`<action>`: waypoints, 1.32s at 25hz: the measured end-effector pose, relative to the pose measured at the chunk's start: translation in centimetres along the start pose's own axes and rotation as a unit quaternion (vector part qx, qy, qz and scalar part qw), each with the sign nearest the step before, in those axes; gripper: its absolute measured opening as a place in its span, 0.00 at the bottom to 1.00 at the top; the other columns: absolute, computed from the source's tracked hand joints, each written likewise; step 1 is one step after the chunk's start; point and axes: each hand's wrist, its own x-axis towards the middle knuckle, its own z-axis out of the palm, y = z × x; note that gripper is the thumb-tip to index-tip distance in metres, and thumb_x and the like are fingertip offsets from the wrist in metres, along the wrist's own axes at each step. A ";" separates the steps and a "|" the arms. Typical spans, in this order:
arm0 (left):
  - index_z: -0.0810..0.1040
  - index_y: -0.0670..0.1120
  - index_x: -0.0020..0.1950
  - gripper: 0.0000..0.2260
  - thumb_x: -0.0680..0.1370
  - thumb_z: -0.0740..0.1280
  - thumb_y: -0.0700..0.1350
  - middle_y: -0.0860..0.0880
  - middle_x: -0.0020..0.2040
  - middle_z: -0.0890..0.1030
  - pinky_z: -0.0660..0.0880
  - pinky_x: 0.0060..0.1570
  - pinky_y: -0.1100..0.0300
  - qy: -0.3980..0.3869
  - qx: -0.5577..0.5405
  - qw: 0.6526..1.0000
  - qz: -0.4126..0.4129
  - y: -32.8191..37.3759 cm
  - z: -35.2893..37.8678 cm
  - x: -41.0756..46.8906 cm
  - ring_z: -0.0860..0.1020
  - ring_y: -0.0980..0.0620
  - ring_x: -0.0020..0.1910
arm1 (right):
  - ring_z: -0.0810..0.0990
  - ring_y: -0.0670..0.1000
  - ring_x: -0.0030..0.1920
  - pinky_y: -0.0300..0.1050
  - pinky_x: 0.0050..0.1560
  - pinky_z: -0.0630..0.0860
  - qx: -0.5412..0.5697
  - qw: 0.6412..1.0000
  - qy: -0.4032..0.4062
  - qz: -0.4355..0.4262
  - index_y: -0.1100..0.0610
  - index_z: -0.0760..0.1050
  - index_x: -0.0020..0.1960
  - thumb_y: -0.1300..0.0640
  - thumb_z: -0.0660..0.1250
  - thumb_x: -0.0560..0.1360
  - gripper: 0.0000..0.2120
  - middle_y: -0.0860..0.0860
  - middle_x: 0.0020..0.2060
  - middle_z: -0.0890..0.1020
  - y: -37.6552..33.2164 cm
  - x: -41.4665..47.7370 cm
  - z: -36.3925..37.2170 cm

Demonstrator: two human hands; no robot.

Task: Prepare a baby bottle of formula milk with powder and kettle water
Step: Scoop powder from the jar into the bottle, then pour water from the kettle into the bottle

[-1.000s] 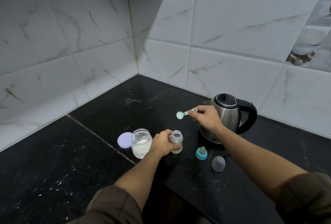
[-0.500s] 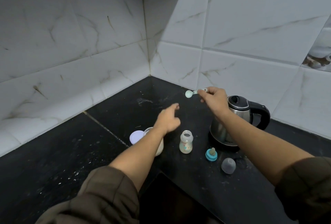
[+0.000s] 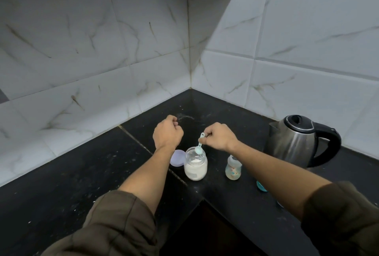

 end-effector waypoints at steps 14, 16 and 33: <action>0.78 0.50 0.68 0.18 0.78 0.65 0.41 0.55 0.58 0.84 0.79 0.59 0.53 -0.072 -0.021 0.995 0.072 3.0 3.1 0.9 0.81 0.52 0.58 | 0.85 0.51 0.47 0.48 0.49 0.82 -0.032 0.991 0.085 0.097 0.48 0.82 0.39 0.45 0.72 0.78 0.11 0.47 0.43 0.87 2.9 0.9 -2.0; 0.79 0.51 0.67 0.18 0.78 0.65 0.41 0.56 0.57 0.84 0.78 0.60 0.53 -0.091 -0.042 0.990 0.095 5.2 4.6 0.4 0.81 0.53 0.58 | 0.85 0.54 0.49 0.46 0.47 0.78 -0.018 0.981 0.157 0.108 0.49 0.81 0.39 0.47 0.70 0.78 0.11 0.47 0.42 0.86 4.5 -0.1 -4.2; 0.74 0.40 0.71 0.24 0.84 0.54 0.55 0.39 0.68 0.78 0.71 0.62 0.50 -0.335 -0.043 0.940 0.054 21.9 18.9 -9.3 0.75 0.38 0.68 | 0.76 0.58 0.72 0.58 0.72 0.72 0.133 0.900 0.284 0.304 0.52 0.73 0.75 0.31 0.69 0.75 0.36 0.52 0.72 0.78 23.8 -12.0 -16.0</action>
